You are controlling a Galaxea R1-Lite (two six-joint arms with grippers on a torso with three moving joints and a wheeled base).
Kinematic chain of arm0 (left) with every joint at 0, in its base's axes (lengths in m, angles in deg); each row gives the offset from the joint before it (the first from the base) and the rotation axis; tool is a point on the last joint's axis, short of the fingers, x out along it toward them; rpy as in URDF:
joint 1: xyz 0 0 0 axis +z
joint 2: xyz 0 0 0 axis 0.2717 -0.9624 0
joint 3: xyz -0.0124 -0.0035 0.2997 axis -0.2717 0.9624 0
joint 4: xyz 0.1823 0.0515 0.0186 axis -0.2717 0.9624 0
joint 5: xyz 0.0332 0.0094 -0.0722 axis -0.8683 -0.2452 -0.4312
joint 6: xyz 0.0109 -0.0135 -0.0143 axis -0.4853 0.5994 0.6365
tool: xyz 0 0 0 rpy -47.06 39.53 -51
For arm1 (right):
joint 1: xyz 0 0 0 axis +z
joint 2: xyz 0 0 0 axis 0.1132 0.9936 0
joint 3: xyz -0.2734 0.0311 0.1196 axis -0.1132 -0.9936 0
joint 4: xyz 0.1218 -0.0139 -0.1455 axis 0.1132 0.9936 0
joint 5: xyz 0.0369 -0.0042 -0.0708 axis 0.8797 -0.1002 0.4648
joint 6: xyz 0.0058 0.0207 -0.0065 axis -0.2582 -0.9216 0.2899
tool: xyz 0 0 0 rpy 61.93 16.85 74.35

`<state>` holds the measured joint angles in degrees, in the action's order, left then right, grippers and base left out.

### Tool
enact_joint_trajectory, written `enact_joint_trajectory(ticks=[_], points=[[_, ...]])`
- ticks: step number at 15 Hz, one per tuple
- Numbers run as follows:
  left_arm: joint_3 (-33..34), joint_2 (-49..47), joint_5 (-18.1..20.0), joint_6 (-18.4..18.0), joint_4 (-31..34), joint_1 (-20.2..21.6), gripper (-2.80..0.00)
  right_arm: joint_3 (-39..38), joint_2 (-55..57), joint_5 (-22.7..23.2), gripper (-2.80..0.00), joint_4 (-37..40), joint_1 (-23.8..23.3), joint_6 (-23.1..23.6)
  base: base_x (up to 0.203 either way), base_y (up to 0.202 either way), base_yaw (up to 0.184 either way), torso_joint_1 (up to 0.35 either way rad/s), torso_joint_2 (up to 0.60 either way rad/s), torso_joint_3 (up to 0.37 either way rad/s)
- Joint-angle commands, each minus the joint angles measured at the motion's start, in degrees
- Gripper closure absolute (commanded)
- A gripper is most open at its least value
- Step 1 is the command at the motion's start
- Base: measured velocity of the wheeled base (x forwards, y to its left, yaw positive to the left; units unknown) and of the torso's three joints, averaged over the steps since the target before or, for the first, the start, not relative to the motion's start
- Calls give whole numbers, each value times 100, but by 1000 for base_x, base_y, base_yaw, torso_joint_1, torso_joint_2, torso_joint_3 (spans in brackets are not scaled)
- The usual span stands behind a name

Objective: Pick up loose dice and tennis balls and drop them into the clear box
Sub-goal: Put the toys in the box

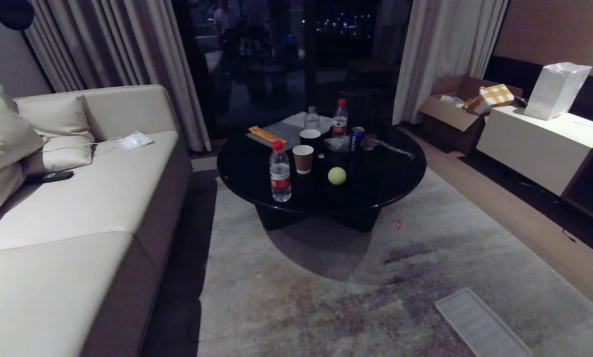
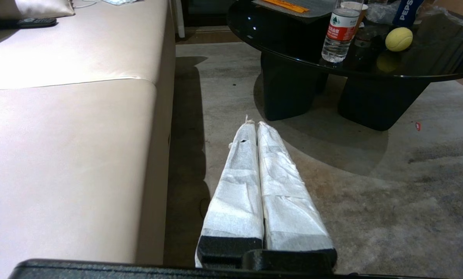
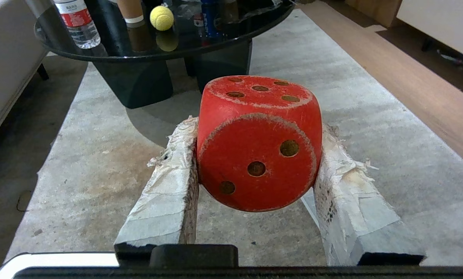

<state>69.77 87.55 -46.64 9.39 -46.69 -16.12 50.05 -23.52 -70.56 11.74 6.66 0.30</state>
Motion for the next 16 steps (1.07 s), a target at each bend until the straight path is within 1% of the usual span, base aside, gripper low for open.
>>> enact_joint_trajectory(ticks=[1,4,5,16], points=[[9,-9,-16,26,0,0,0,-3,11,2,0,0,2,-2,0,0,0,0,0,0],[9,-9,-16,18,0,0,0,-3,11,2,0,0,2,-2,0,0,0,0,0,0],[9,-9,-16,18,0,0,0,-3,11,2,0,0,2,-2,6,1,-85,2,5,0],[9,-9,-16,31,7,0,0,-3,11,2,0,0,2,-2,1,10,-161,5,3,2]])
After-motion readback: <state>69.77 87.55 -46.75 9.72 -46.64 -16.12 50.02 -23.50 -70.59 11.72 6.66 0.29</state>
